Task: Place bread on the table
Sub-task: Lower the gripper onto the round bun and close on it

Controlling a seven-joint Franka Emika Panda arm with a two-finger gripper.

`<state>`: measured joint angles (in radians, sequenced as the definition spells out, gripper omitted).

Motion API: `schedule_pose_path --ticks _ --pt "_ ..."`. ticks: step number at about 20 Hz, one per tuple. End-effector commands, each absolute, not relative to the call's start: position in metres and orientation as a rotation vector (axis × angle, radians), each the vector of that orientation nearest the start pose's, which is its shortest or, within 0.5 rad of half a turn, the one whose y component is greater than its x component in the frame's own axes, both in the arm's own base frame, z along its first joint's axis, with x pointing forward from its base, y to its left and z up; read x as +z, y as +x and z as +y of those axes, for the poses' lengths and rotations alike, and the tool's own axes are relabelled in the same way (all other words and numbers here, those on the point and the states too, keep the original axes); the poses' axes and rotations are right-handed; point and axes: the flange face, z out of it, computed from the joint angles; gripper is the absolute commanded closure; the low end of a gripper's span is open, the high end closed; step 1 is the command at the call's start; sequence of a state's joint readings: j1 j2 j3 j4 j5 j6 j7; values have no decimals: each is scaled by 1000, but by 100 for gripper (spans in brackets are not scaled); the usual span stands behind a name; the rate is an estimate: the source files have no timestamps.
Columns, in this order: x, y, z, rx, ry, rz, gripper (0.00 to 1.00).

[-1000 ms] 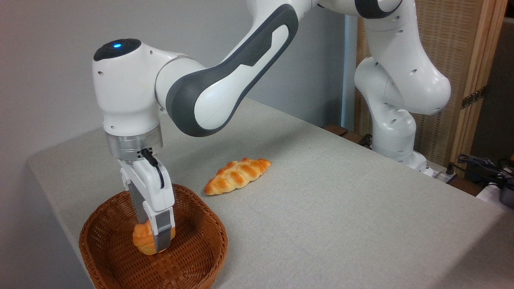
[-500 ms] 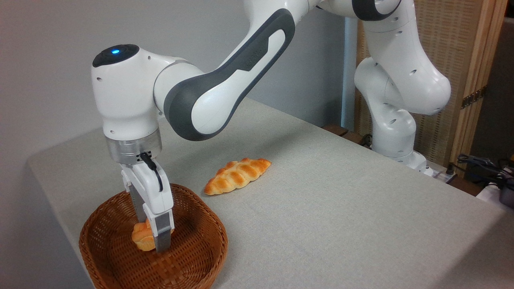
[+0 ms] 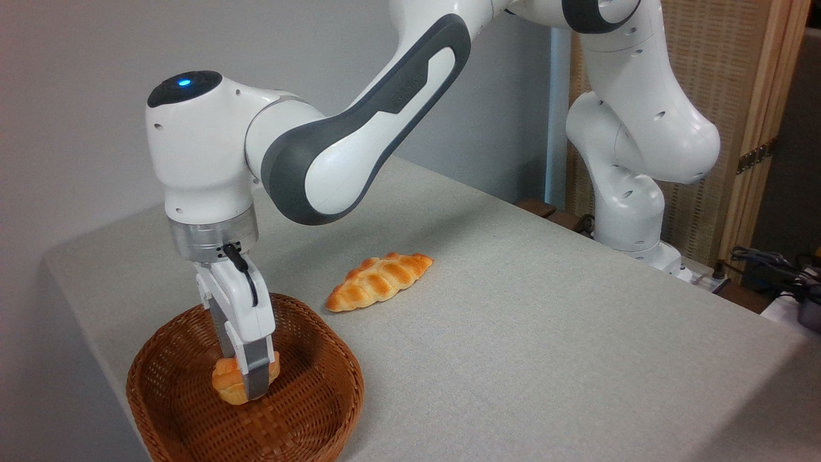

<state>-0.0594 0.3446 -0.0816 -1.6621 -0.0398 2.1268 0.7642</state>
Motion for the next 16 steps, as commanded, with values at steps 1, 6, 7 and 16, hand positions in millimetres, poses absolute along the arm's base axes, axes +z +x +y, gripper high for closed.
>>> schedule_pose_path --ticks 1,6,7,16 --pt "412 666 -86 -219 -2847 1374 73" --pt "412 666 -85 -219 -2841 1383 74" --pt "412 666 -81 -219 -2844 1376 75" --pt "421 666 -83 -236 -2862 1363 76"
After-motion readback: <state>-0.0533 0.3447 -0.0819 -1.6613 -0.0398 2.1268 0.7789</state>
